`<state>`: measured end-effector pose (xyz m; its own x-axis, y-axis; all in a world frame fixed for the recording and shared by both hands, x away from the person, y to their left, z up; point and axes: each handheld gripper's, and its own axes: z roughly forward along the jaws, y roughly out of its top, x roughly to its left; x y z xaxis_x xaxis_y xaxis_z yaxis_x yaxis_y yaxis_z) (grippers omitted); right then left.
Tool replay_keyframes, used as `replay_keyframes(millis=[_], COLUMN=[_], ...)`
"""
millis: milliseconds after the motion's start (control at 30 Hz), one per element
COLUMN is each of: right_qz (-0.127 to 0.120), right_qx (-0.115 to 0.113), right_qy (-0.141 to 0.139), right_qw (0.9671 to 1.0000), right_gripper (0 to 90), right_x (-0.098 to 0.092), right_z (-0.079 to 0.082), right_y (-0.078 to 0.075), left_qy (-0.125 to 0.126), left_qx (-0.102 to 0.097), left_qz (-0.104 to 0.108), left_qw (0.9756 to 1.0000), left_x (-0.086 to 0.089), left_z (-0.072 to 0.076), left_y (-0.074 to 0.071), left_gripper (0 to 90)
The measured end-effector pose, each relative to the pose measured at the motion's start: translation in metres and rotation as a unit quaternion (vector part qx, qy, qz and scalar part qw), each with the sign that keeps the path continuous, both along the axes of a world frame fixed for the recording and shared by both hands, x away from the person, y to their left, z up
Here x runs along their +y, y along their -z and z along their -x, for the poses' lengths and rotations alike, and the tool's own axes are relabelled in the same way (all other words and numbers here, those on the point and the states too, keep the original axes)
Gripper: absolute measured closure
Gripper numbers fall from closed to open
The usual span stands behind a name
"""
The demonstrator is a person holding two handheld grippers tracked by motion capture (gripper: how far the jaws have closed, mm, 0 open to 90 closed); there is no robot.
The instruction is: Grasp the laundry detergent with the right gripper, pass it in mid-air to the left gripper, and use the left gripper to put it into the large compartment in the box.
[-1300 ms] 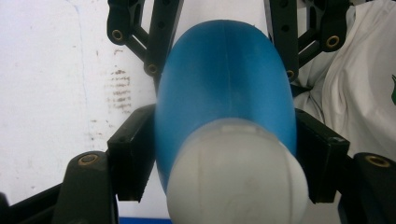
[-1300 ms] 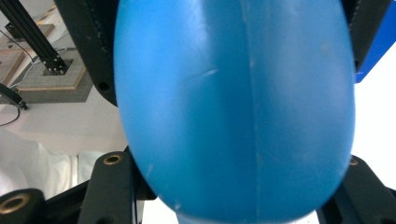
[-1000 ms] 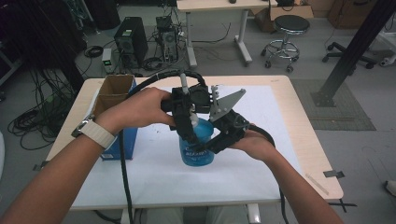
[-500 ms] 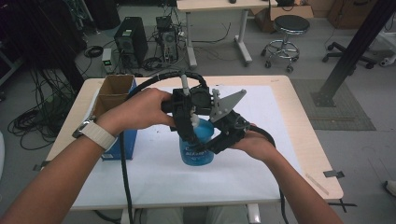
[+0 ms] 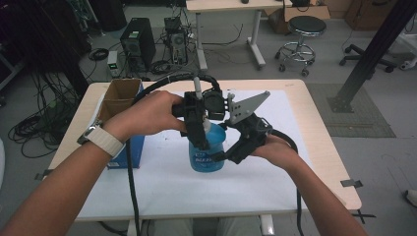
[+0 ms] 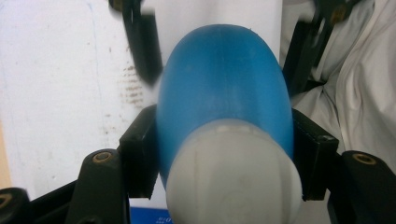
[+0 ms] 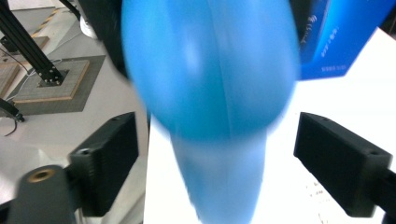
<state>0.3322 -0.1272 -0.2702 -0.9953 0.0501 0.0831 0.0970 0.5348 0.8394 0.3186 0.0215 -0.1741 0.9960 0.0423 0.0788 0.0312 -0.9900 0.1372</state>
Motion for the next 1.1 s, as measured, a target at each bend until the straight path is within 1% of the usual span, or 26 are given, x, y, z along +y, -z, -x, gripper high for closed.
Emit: replay_keyframes(millis=[67, 133, 167, 200, 300, 400, 433, 533, 600, 633, 667, 700, 767, 800, 900, 1000, 1033, 1067, 1100], right_qz=[0.006, 0.011, 0.011, 0.016, 0.026, 0.044, 0.052, 0.077, 0.090, 0.090, 0.103, 0.108, 0.122, 0.127, 0.145, 0.159, 0.159, 0.167, 0.167], right_qx=[-0.001, -0.001, -0.001, 0.005, 0.007, 0.004, 0.007, 0.005, 0.008, 0.008, 0.006, 0.006, 0.006, 0.008, 0.009, 0.012, 0.012, 0.012, 0.012], right_qy=[0.011, 0.027, 0.027, 0.051, 0.073, 0.098, 0.106, 0.125, 0.133, 0.133, 0.144, 0.148, 0.158, 0.162, 0.171, 0.179, 0.179, 0.182, 0.182], right_qw=[0.9999, 0.9996, 0.9996, 0.9986, 0.9970, 0.9942, 0.9930, 0.9892, 0.9870, 0.9870, 0.9841, 0.9831, 0.9800, 0.9786, 0.9745, 0.9708, 0.9708, 0.9688, 0.9688], right_gripper=[11.8, 7.8, 7.8, 7.2, 5.7, 4.0, 3.6, 3.6, 3.6, 3.6, 3.6, 3.5, 3.5, 3.5, 3.6, 3.8, 3.8, 4.1, 4.1], right_x=[-0.010, -0.020, -0.020, -0.034, -0.050, -0.066, -0.070, -0.081, -0.086, -0.086, -0.092, -0.094, -0.099, -0.101, -0.107, -0.114, -0.114, -0.118, -0.118], right_z=[0.000, -0.001, -0.001, -0.003, -0.005, -0.007, -0.008, -0.009, -0.009, -0.009, -0.009, -0.009, -0.009, -0.009, -0.009, -0.009, -0.009, -0.009, -0.009], right_y=[0.000, 0.001, 0.001, 0.001, 0.001, -0.001, -0.002, -0.004, -0.006, -0.006, -0.008, -0.009, -0.010, -0.010, -0.010, -0.011, -0.011, -0.011, -0.011], left_qy=[-0.007, -0.016, -0.016, -0.027, -0.047, -0.070, -0.075, -0.099, -0.116, -0.116, -0.133, -0.143, -0.164, -0.171, -0.196, -0.218, -0.218, -0.235, -0.235], left_qx=[-0.002, -0.003, -0.003, -0.003, -0.005, -0.013, -0.017, -0.024, -0.029, -0.029, -0.034, -0.034, -0.032, -0.031, -0.033, -0.041, -0.041, -0.043, -0.043], left_qz=[-0.002, -0.005, -0.005, -0.010, -0.013, -0.012, -0.014, -0.014, -0.011, -0.011, -0.011, -0.009, -0.002, -0.002, 0.002, -0.001, -0.001, -0.002, -0.002], left_qw=[1.0000, 0.9999, 0.9999, 0.9996, 0.9988, 0.9974, 0.9969, 0.9947, 0.9927, 0.9927, 0.9905, 0.9891, 0.9859, 0.9847, 0.9800, 0.9750, 0.9750, 0.9709, 0.9709], left_x=[0.001, 0.003, 0.003, 0.005, 0.008, 0.011, 0.013, 0.017, 0.020, 0.020, 0.023, 0.025, 0.030, 0.032, 0.038, 0.042, 0.042, 0.046, 0.046], left_z=[-0.001, -0.003, -0.003, -0.005, -0.009, -0.012, -0.013, -0.017, -0.020, -0.020, -0.022, -0.024, -0.027, -0.029, -0.033, -0.037, -0.037, -0.039, -0.039], left_y=[-0.001, -0.002, -0.002, -0.004, -0.008, -0.014, -0.015, -0.022, -0.026, -0.026, -0.031, -0.033, -0.037, -0.039, -0.045, -0.050, -0.050, -0.053, -0.053], left_gripper=[38.3, 38.2, 38.3, 38.2, 38.2, 38.1, 38.1, 38.1, 38.1, 38.0, 38.0, 38.0, 38.0, 38.0, 38.0, 38.0, 38.0, 38.0, 38.0])
